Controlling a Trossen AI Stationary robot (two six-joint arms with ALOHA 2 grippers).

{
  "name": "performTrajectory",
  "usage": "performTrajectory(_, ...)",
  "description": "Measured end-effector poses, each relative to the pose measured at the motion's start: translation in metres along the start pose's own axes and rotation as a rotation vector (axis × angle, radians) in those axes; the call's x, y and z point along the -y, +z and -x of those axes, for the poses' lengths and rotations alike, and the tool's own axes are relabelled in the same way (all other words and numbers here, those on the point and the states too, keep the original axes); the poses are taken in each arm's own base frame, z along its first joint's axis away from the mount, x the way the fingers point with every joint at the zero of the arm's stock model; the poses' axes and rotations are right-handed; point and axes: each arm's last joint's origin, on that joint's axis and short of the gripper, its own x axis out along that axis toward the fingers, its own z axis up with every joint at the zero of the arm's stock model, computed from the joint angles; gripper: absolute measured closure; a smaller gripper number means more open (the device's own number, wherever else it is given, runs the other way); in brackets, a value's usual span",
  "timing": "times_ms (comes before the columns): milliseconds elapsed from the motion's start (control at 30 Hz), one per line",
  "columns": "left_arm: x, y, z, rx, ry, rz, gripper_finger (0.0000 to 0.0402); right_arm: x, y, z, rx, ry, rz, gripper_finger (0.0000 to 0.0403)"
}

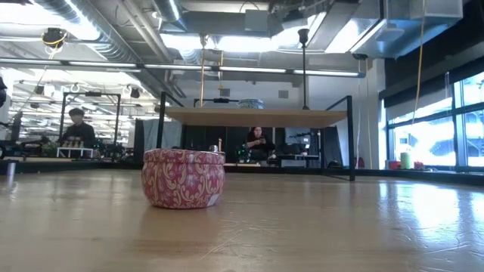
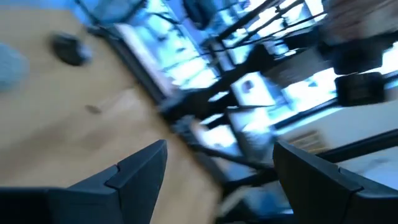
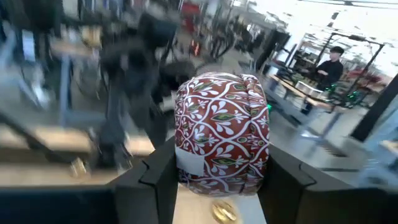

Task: Pick & Place candle stick holders
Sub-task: Put the red scented candle on the shelf

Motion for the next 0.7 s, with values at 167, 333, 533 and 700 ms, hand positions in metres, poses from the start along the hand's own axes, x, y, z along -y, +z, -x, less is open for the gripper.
performTrajectory(167,0.008,0.005,-0.019,-0.031,-0.160,0.217,0.0112,-0.003,-0.007,0.007,-0.120,0.044,0.201,0.0236)
performTrajectory(333,0.014,0.010,-0.040,-0.114,-0.320,0.384,0.0112,-0.018,-0.013,0.003,-0.215,0.010,0.425,0.0236)
performTrajectory(533,0.020,0.023,-0.057,-0.133,-0.515,0.518,0.0112,-0.045,-0.014,-0.001,-0.296,-0.052,0.711,0.0236)
performTrajectory(700,0.013,0.022,-0.074,-0.172,-0.506,0.597,0.0112,-0.066,-0.018,-0.007,-0.333,-0.038,0.808,0.0236)
